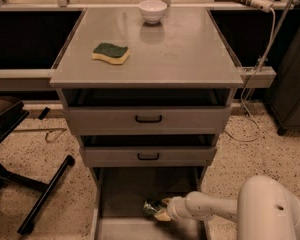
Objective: Place green can into bottom drawer
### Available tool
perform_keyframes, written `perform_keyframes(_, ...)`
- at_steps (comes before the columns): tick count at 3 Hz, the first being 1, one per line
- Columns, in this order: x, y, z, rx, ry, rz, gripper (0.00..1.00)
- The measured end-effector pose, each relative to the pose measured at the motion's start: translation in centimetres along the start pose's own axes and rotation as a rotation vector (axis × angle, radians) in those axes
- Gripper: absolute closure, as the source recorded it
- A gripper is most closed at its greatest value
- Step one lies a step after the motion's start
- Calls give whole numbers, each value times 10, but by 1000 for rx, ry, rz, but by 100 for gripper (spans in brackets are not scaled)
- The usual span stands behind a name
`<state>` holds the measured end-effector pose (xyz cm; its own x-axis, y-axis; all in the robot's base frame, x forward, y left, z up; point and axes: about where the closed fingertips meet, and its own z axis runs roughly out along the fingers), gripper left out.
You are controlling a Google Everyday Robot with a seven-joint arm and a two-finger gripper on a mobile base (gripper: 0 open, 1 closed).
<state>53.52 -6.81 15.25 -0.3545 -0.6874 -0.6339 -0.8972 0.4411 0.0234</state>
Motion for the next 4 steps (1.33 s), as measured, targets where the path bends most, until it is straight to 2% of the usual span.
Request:
perform_keyframes(1, 5, -1, 7, -19, -3, -15, 100)
perform_keyframes(2, 5, -1, 7, -20, -3, -15, 81)
perform_keyframes(4, 5, -1, 7, -20, -3, -15, 33)
